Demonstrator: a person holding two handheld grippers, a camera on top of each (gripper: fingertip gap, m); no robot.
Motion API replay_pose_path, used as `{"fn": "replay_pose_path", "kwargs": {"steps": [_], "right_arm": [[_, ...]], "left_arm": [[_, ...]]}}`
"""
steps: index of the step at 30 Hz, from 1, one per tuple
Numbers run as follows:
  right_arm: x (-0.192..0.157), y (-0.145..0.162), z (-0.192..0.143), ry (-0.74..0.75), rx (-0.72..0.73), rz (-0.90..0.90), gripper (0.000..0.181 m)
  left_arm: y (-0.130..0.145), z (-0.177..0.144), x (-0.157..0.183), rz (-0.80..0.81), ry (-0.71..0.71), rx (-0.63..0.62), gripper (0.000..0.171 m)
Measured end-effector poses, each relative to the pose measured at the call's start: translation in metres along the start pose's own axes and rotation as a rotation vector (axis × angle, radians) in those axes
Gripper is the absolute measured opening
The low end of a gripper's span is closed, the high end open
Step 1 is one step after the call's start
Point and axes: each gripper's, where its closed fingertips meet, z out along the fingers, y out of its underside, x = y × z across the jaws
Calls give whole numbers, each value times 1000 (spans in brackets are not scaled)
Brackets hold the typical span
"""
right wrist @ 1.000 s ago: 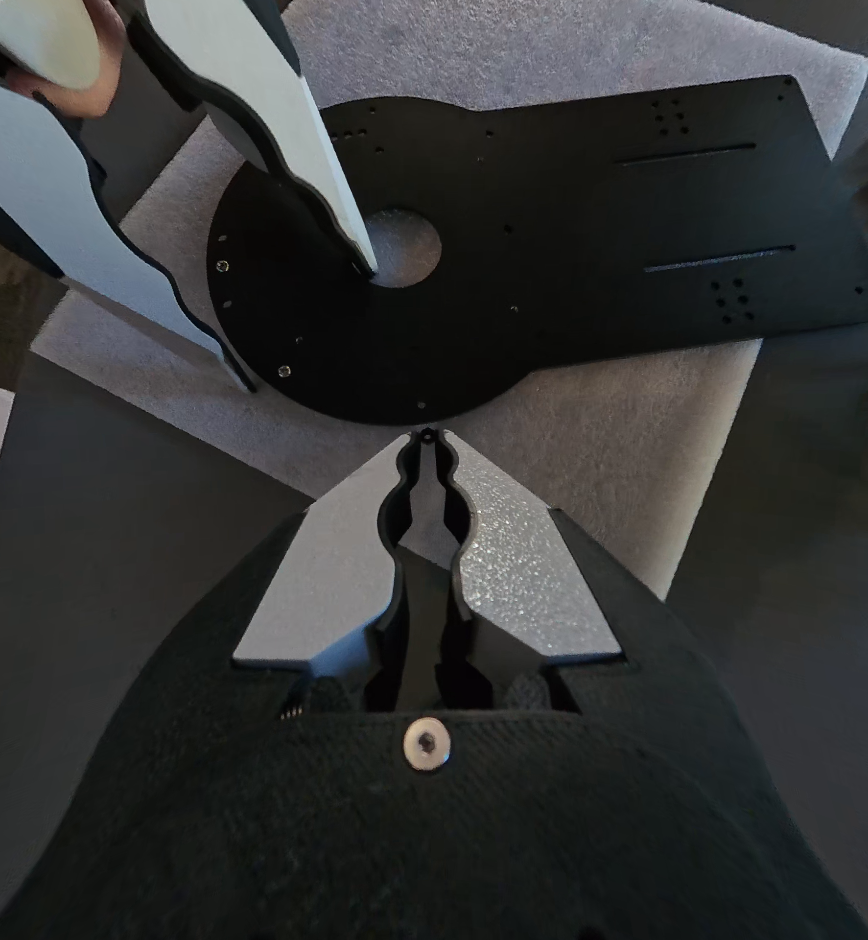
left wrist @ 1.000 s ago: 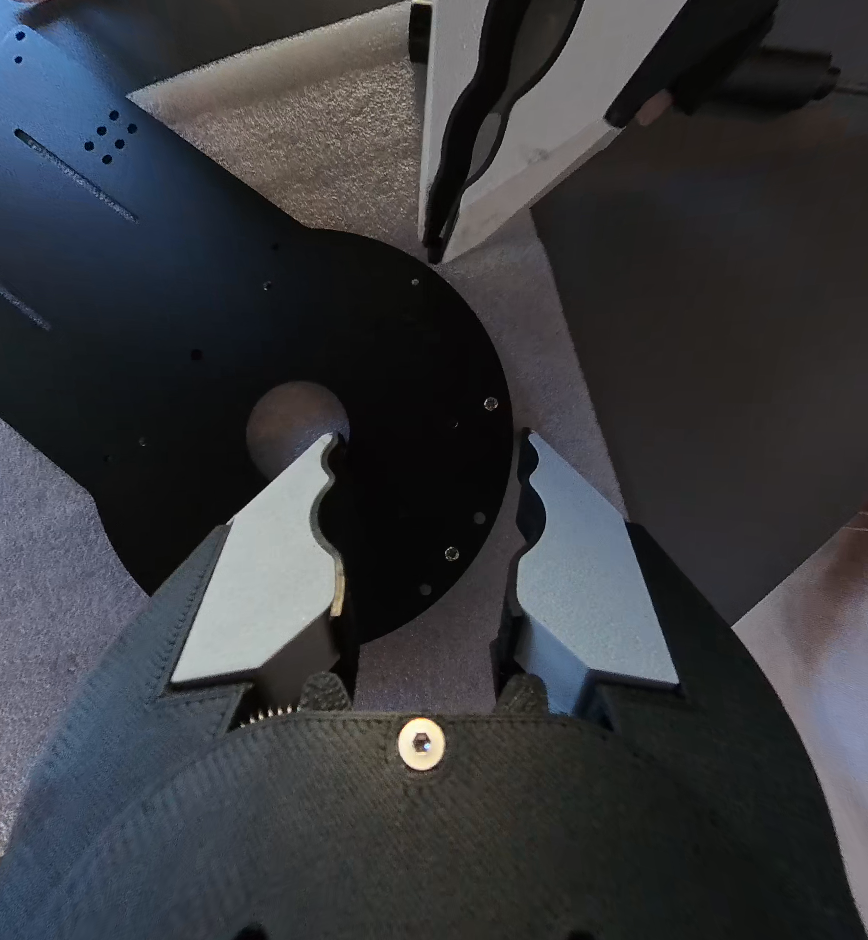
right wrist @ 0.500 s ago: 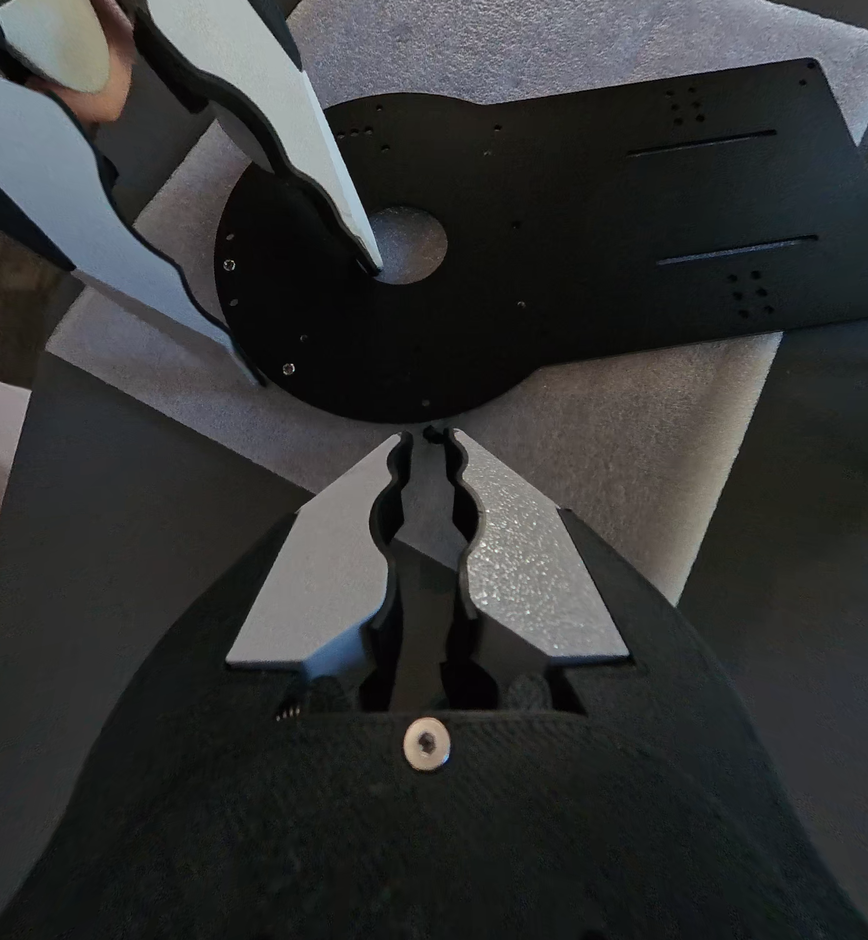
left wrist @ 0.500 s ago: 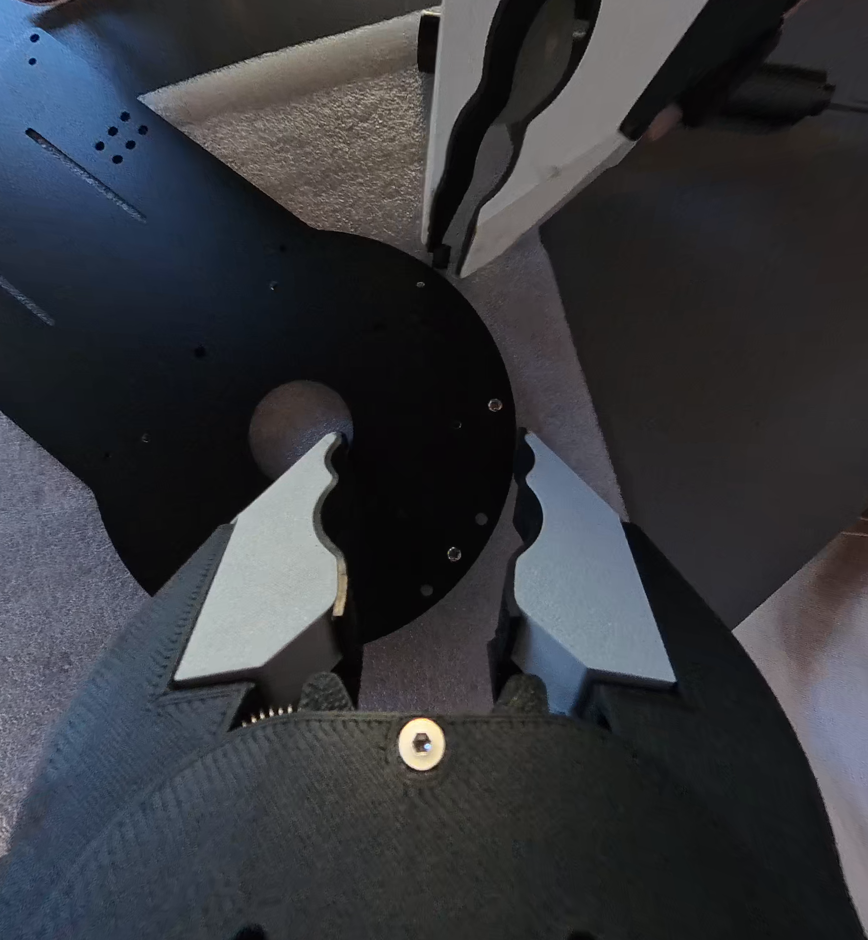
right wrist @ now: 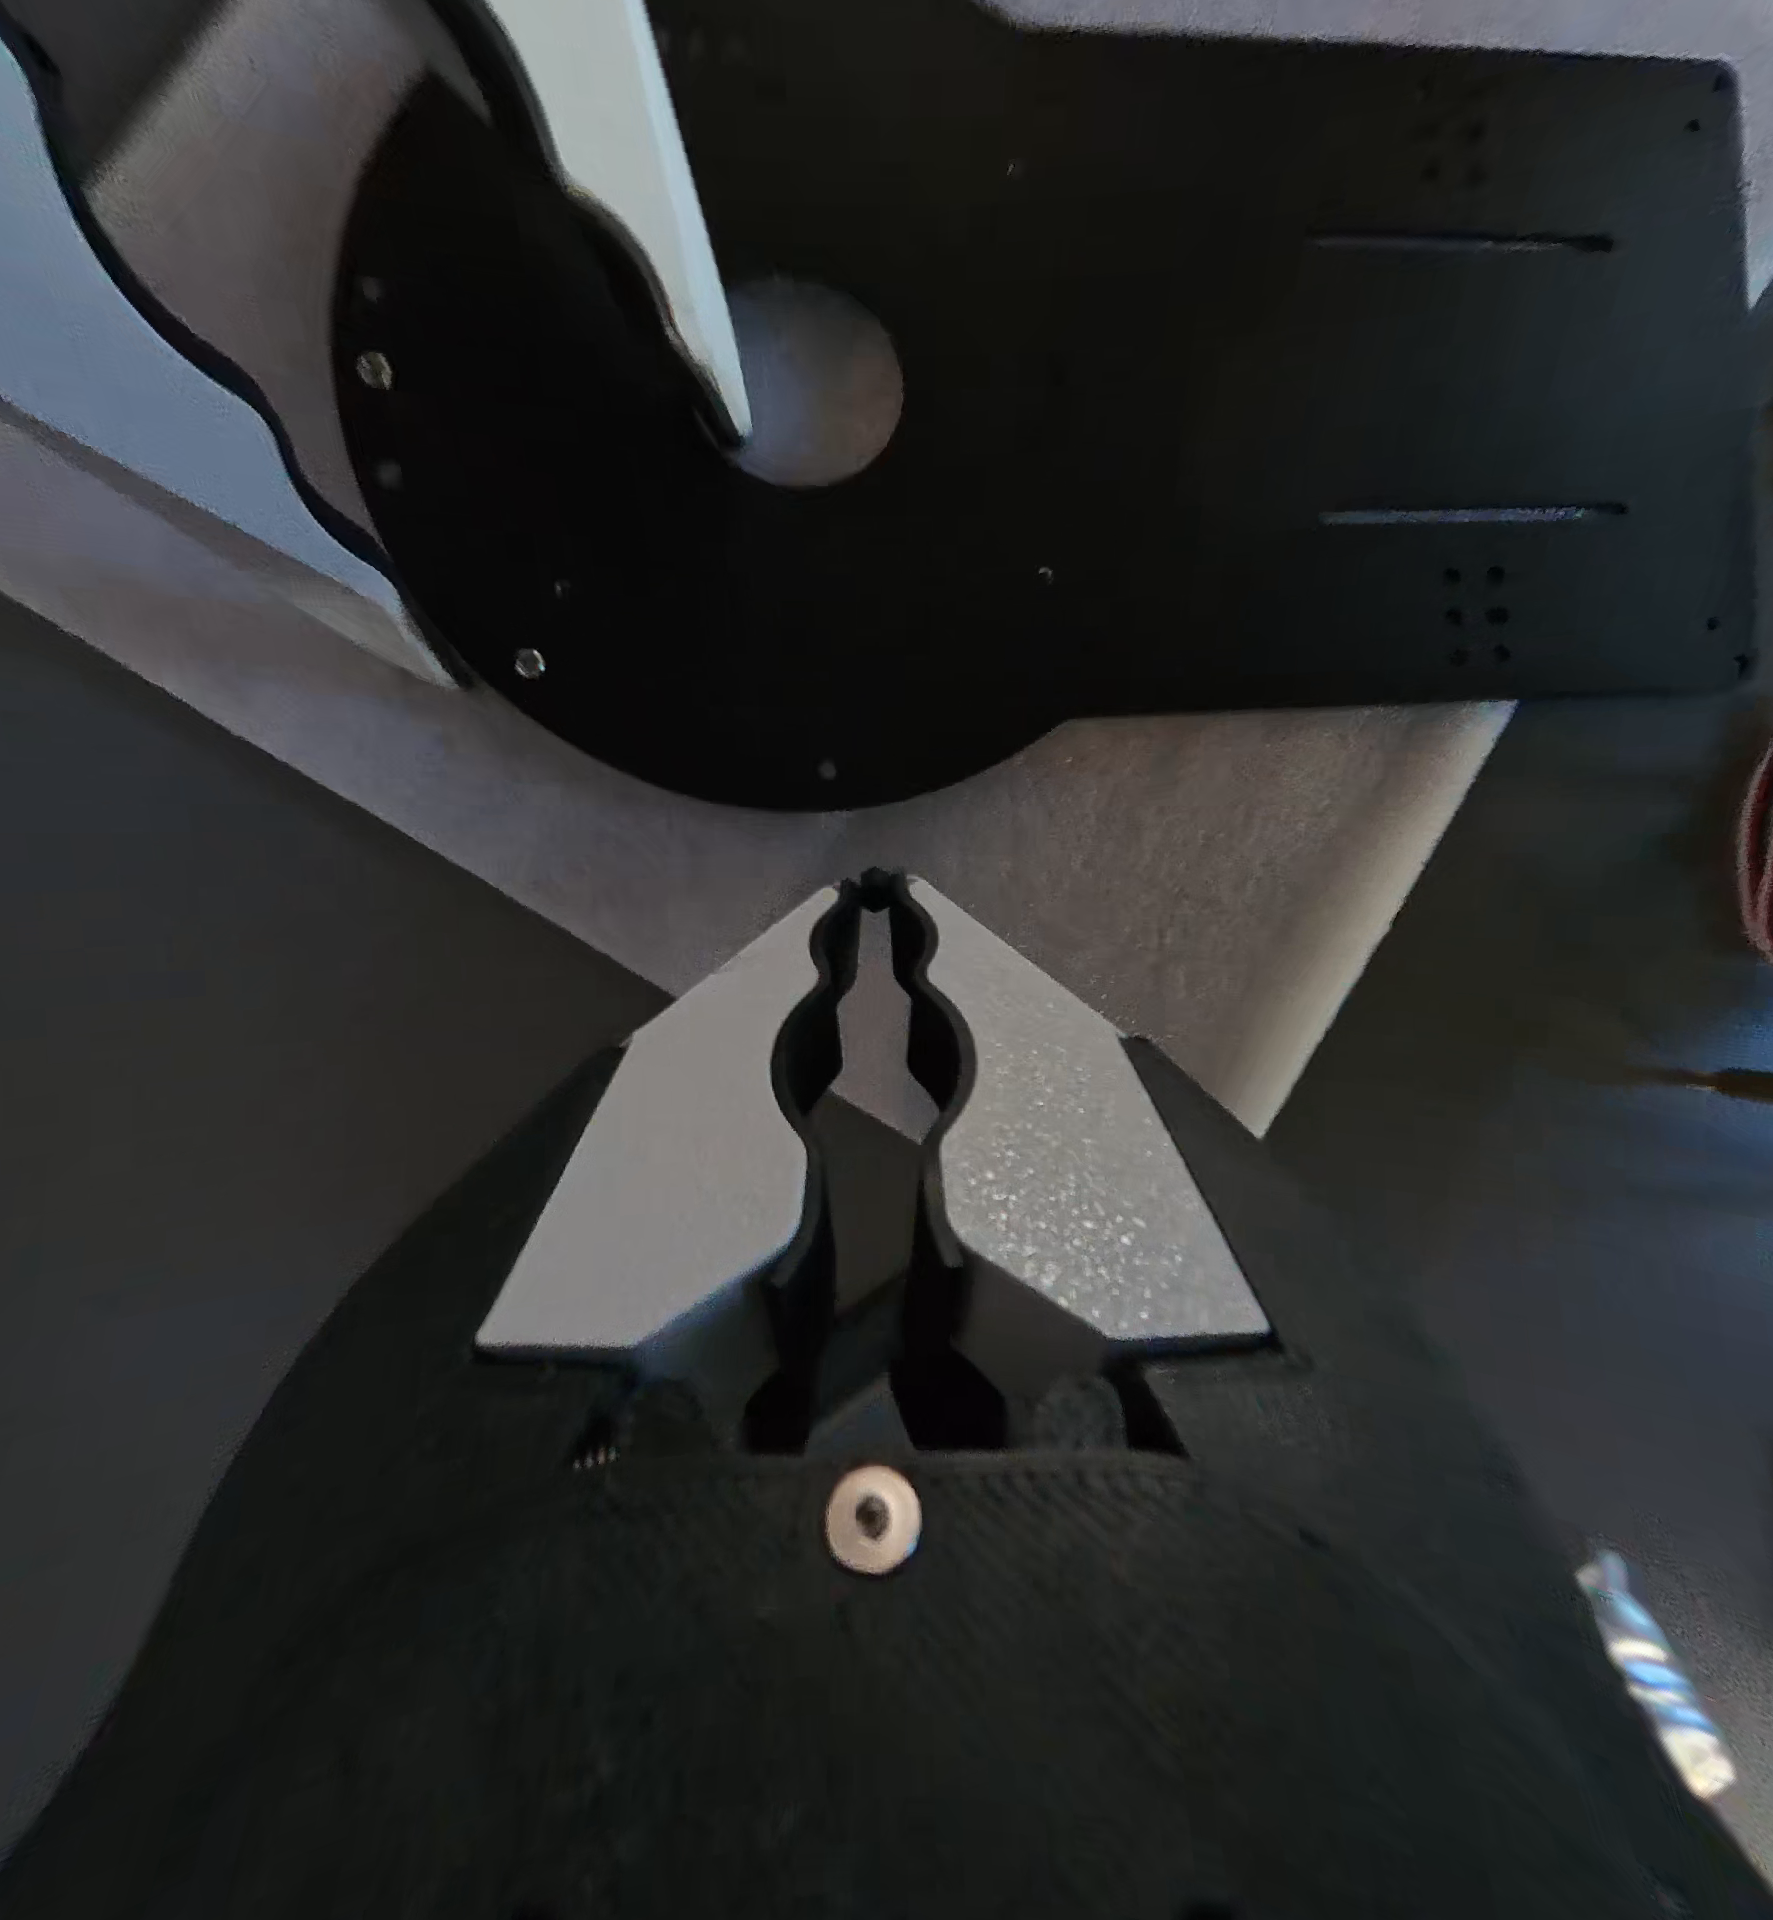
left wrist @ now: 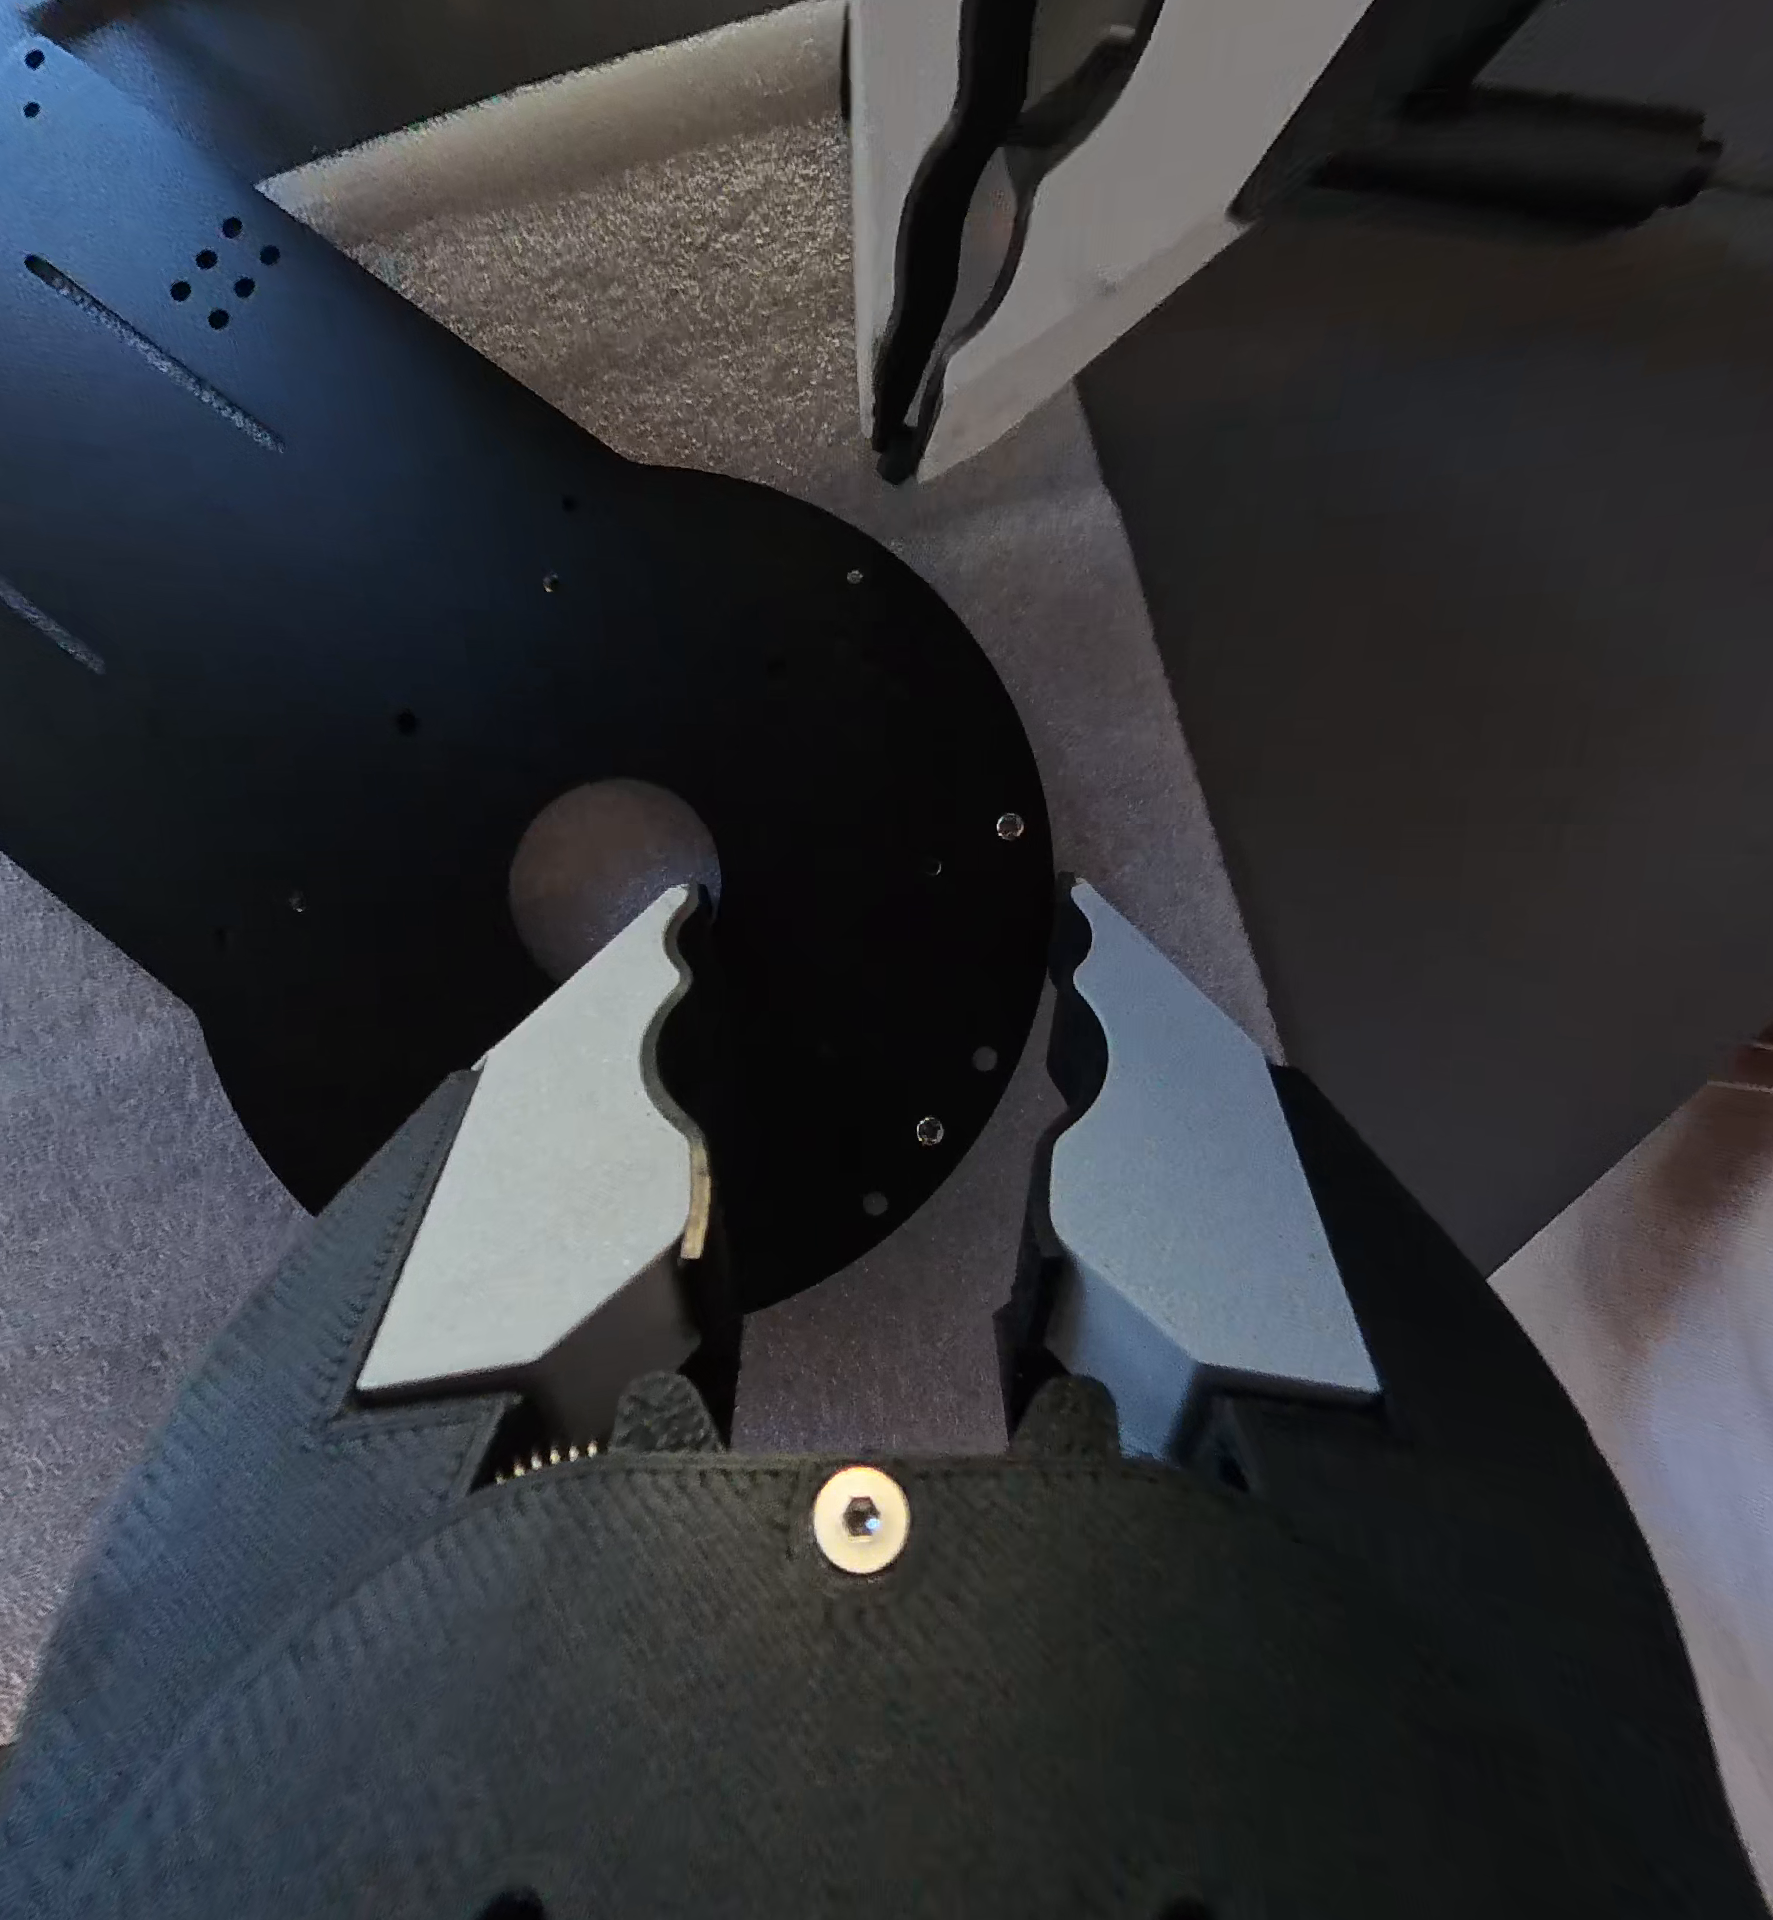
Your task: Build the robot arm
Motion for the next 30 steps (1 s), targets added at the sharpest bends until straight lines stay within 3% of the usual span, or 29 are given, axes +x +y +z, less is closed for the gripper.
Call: {"fn": "replay_pose_path", "kwargs": {"steps": [6,23,30], "right_arm": [[-2,-5,8,-14,-76,-67,5],[-6,-5,4,-65,37,10,13],[-3,-6,2,-52,85,35,8]], "left_arm": [[0,0,0,-5,0,18,65],[0,-1,0,-1,10,33,65],[-1,0,0,-3,13,39,65]]}}
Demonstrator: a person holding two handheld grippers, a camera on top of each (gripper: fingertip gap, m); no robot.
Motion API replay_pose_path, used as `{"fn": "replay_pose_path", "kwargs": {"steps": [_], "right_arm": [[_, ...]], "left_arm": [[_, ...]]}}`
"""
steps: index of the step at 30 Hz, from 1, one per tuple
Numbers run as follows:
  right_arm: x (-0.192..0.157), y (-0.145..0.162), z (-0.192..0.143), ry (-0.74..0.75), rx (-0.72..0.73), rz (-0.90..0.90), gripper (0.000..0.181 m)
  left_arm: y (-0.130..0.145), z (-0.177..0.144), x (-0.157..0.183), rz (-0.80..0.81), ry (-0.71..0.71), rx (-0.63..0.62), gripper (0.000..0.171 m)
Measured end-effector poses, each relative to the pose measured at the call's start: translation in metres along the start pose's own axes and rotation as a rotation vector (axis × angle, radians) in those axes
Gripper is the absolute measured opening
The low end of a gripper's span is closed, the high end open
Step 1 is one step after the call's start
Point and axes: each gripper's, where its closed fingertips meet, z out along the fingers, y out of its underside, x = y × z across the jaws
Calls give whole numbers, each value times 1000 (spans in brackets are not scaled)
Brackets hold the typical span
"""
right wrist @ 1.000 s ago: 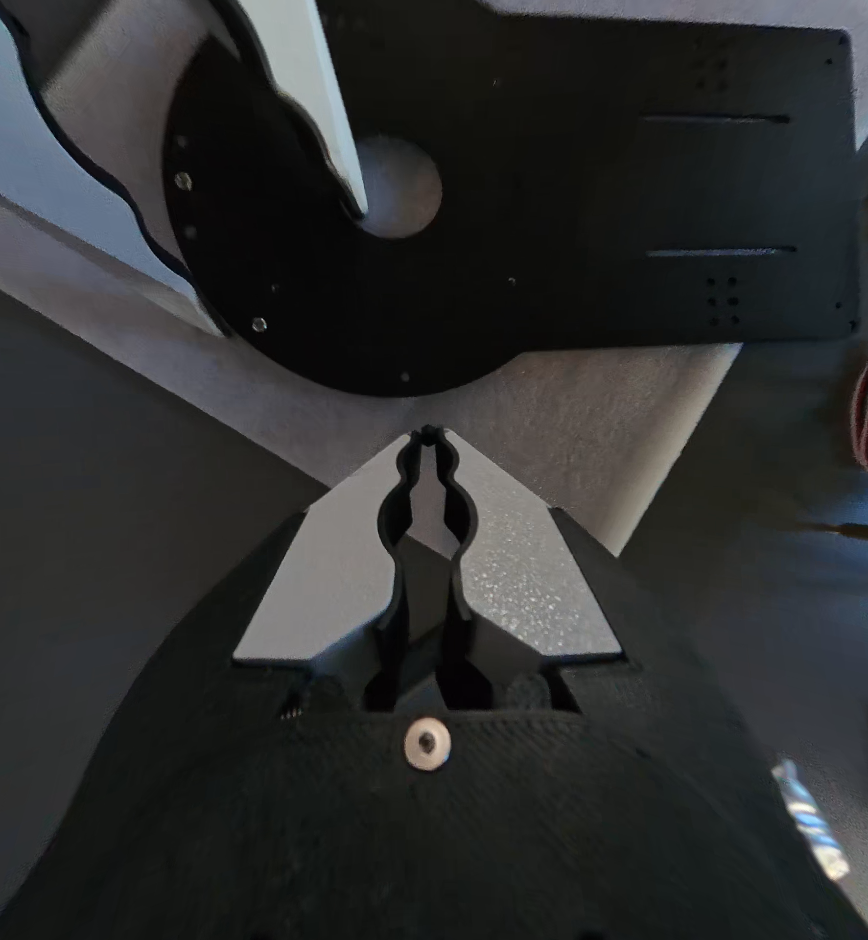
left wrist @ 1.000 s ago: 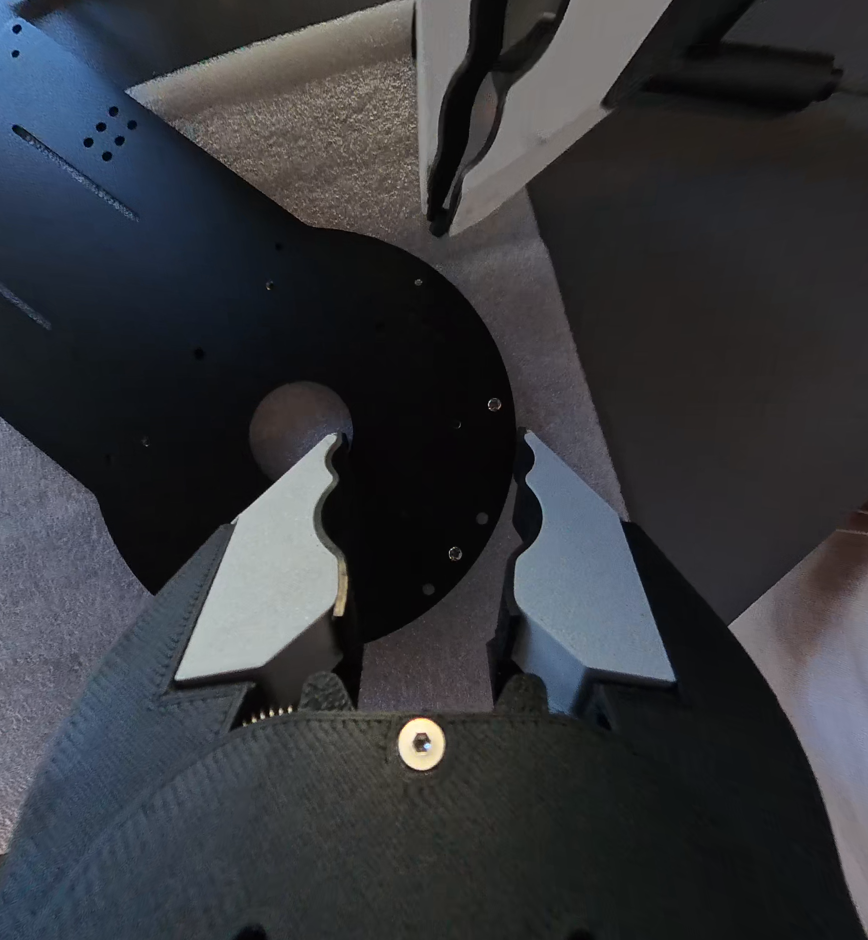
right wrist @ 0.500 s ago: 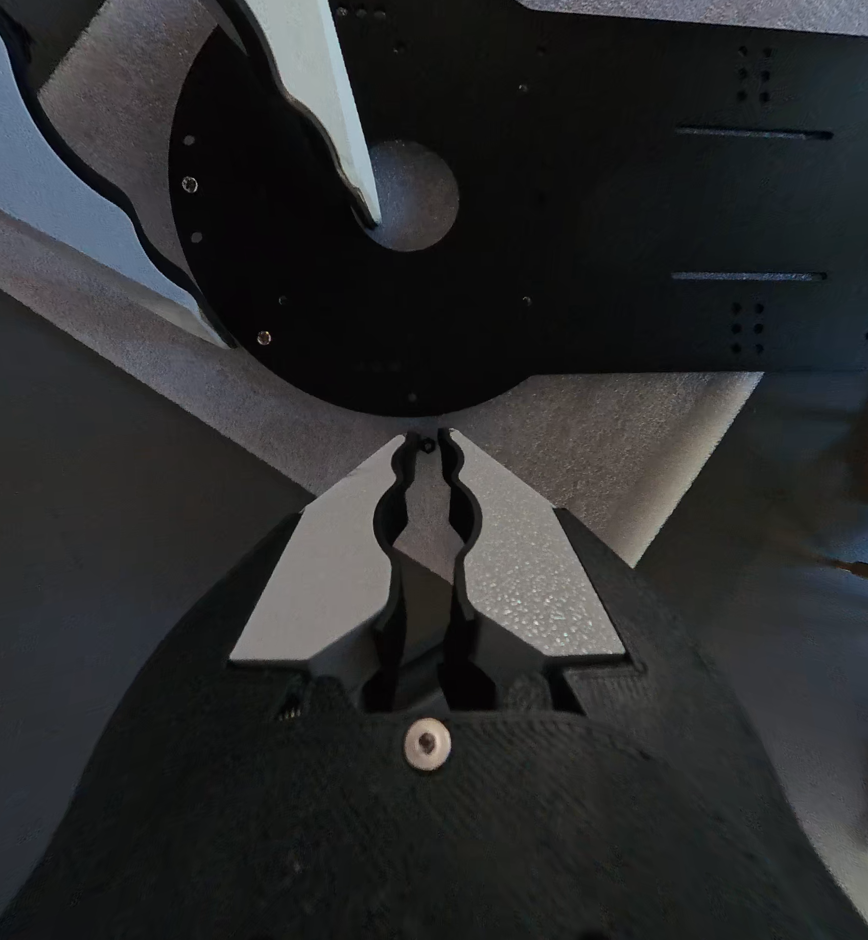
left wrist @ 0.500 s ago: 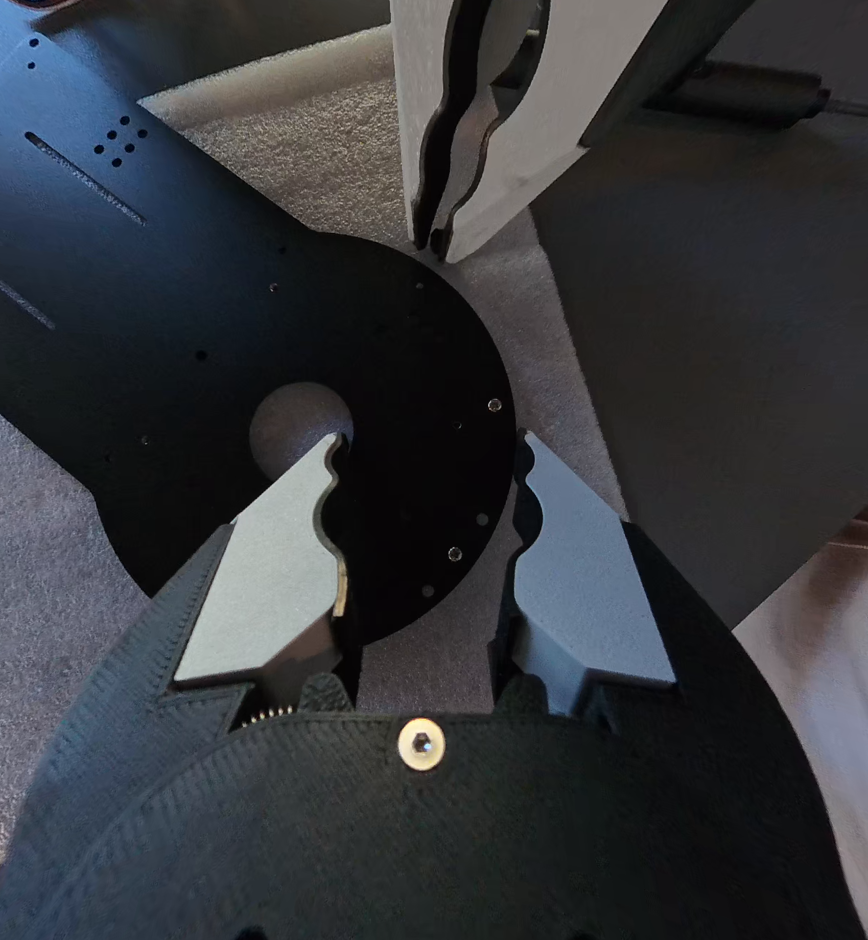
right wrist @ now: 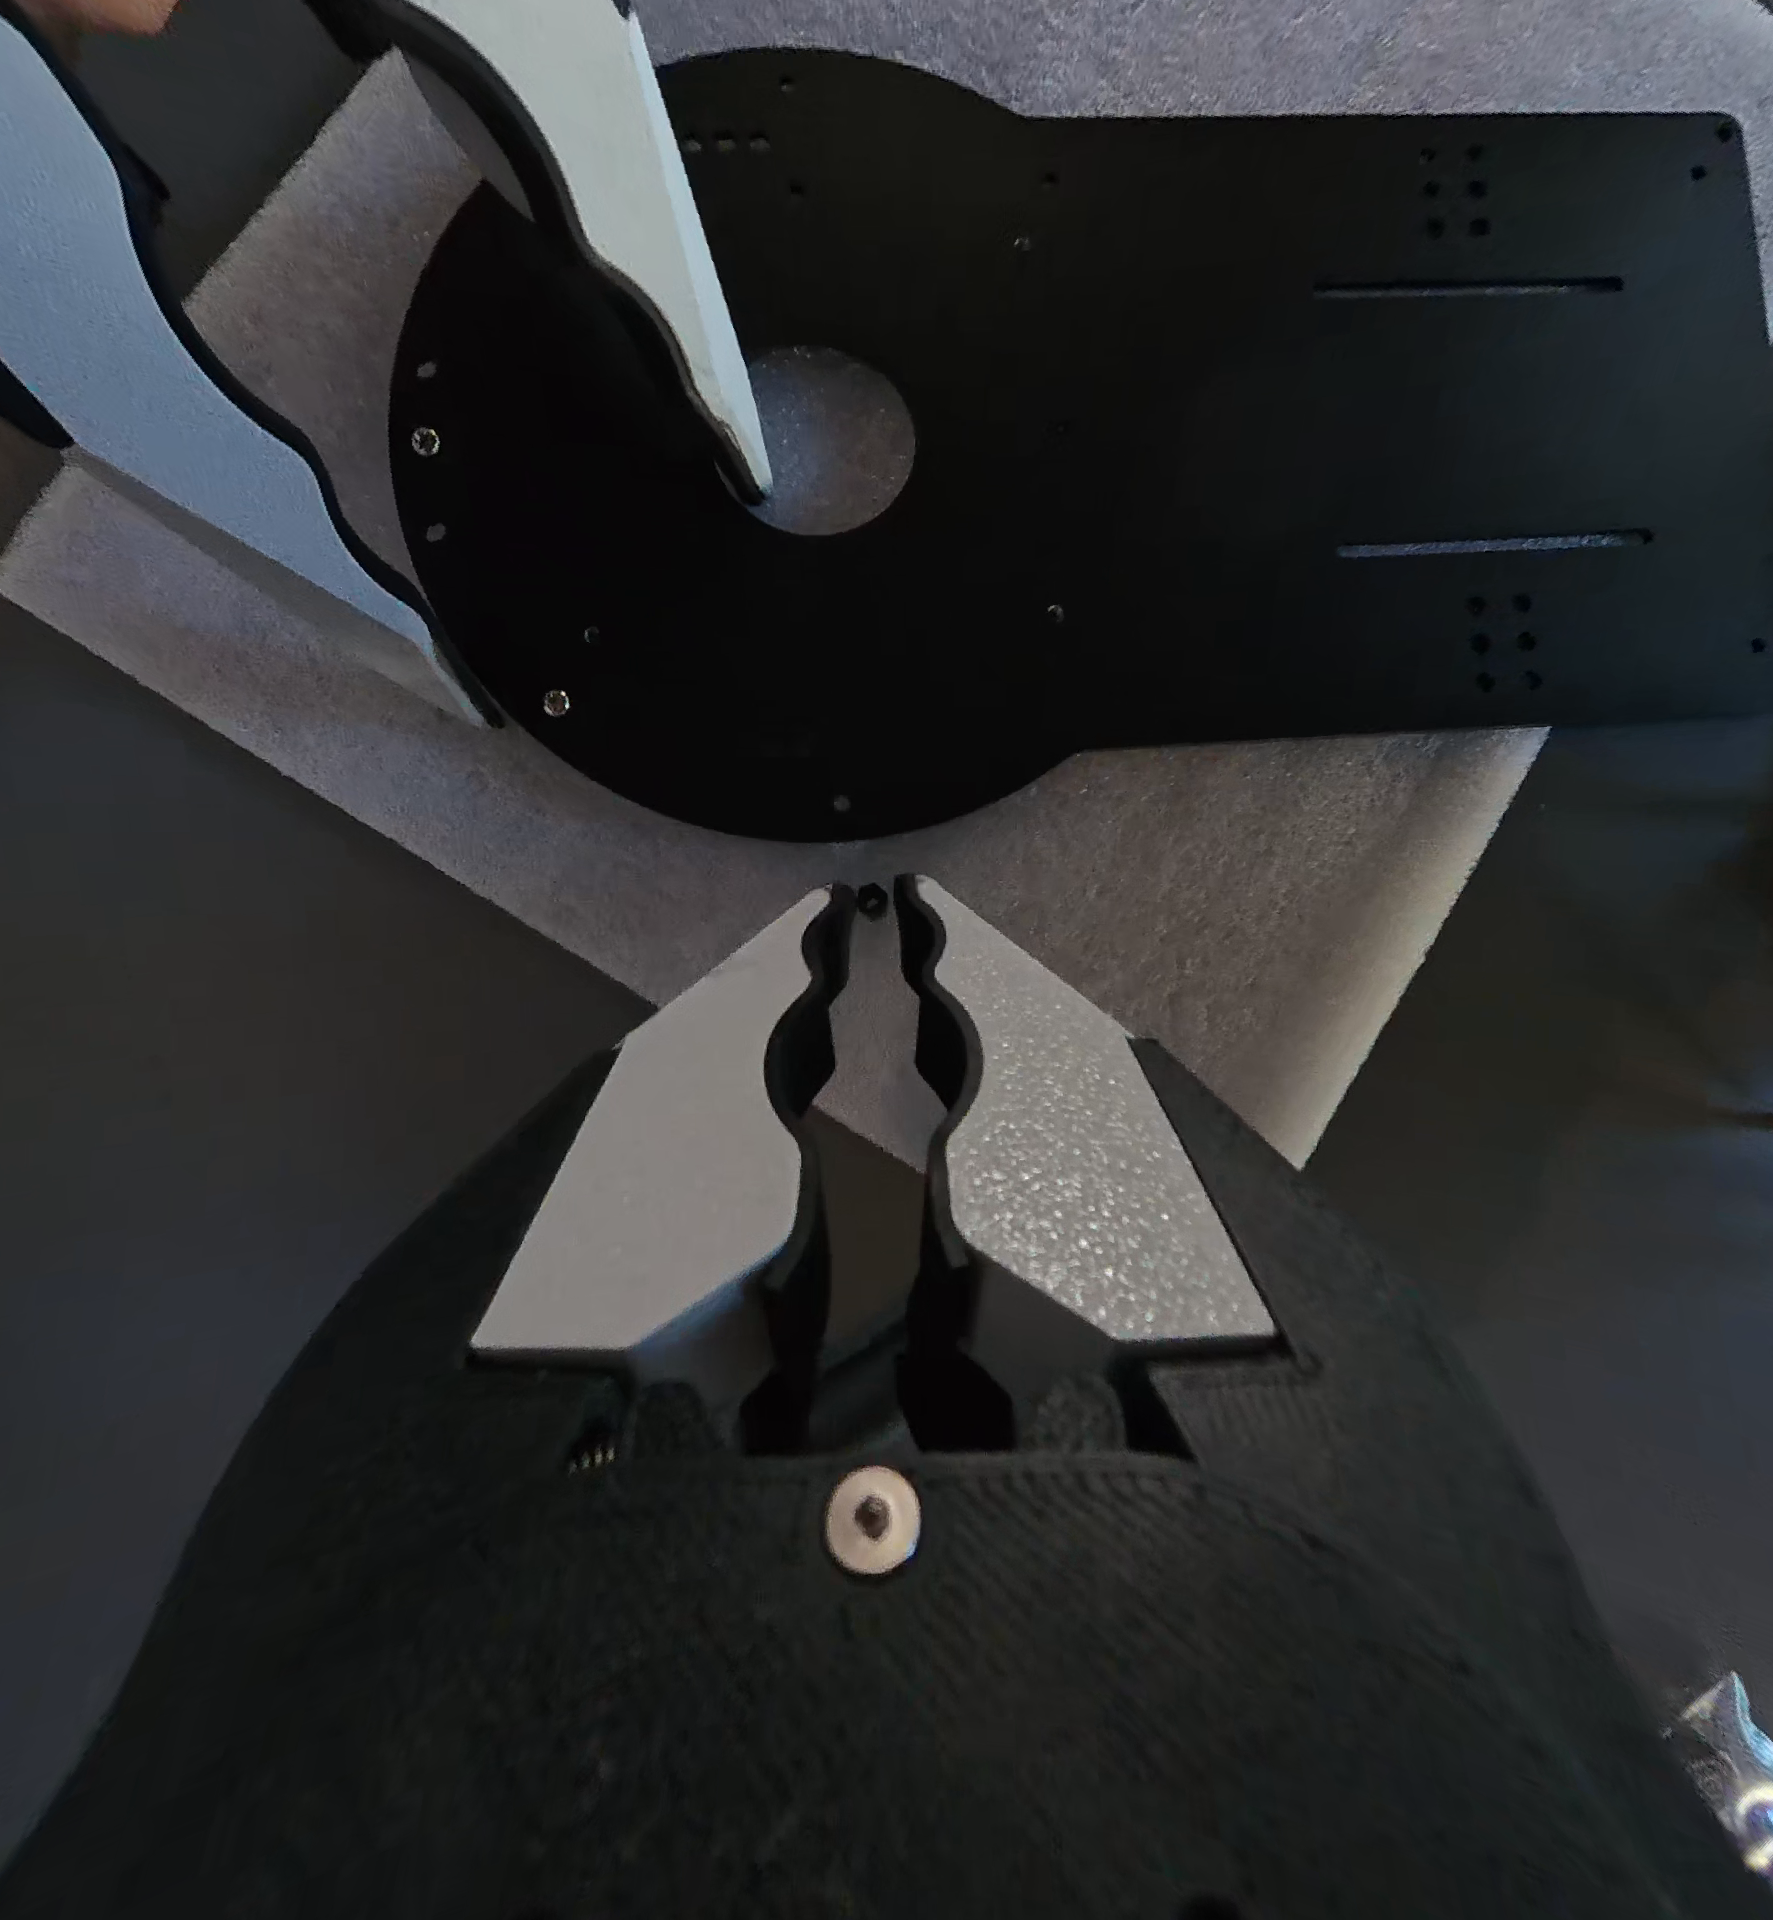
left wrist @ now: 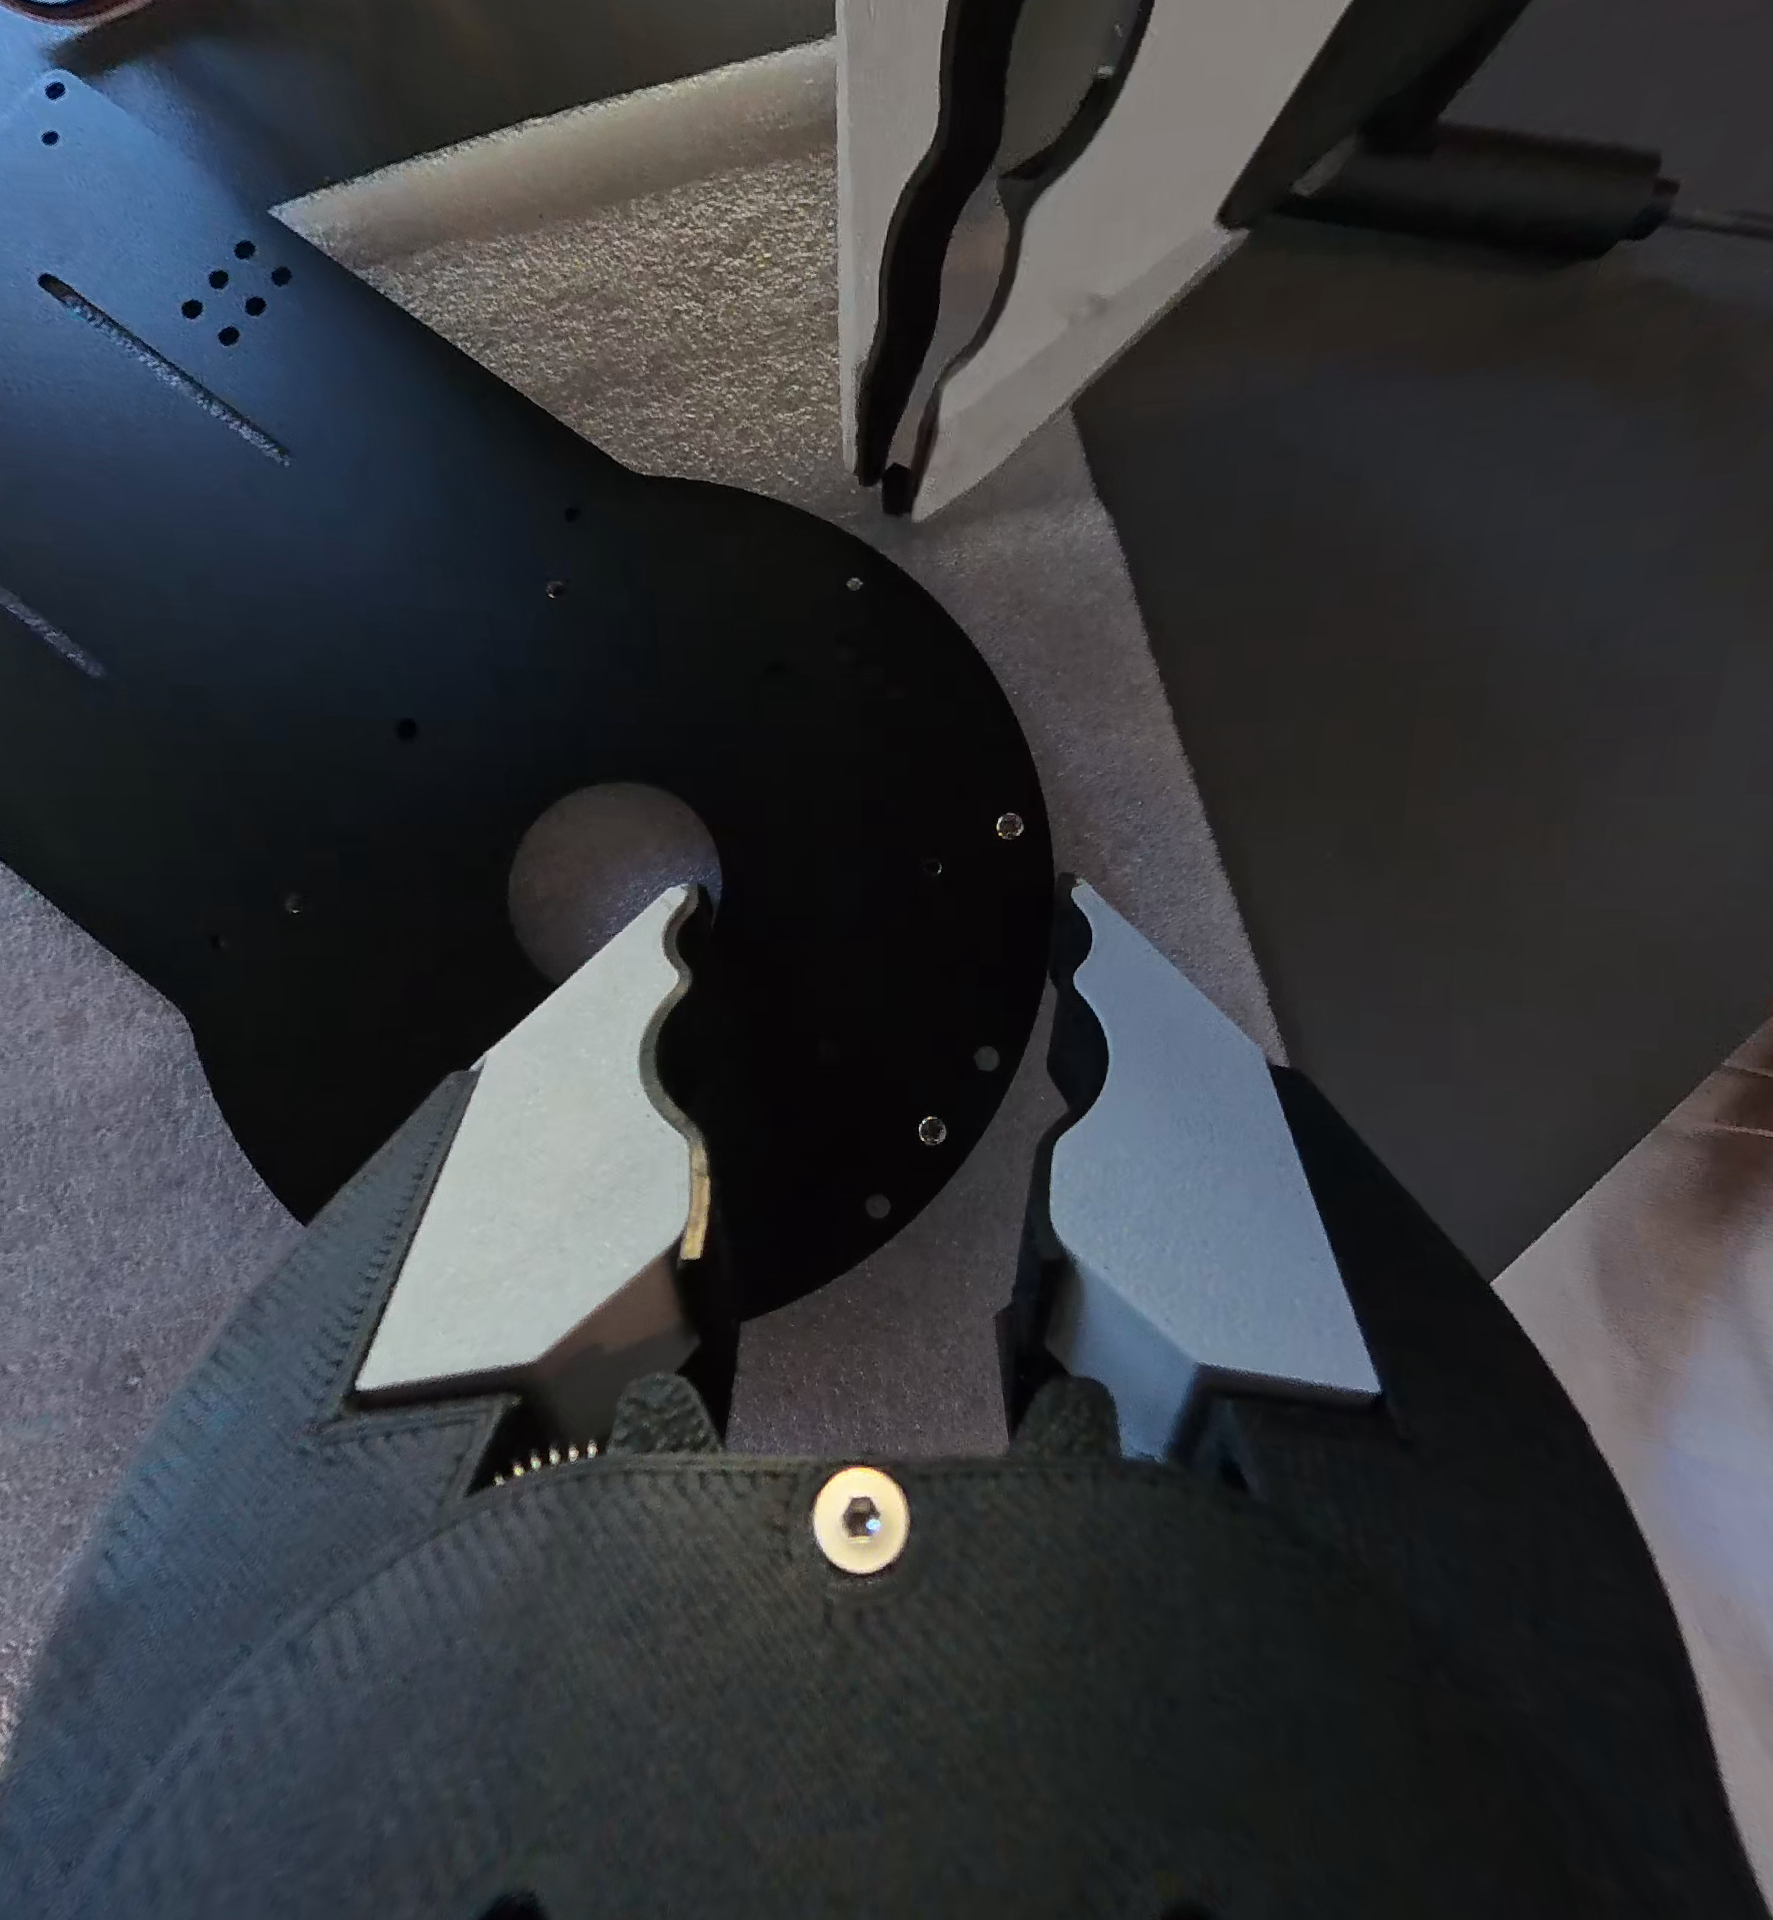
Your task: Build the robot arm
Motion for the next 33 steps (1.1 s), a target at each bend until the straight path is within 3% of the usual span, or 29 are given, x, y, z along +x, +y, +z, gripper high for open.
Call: {"fn": "replay_pose_path", "kwargs": {"steps": [26,33], "right_arm": [[8,0,6,14,7,50,5],[10,0,5,7,2,51,11]], "left_arm": [[0,0,0,-4,1,16,65],[0,0,0,0,5,6,65]]}}
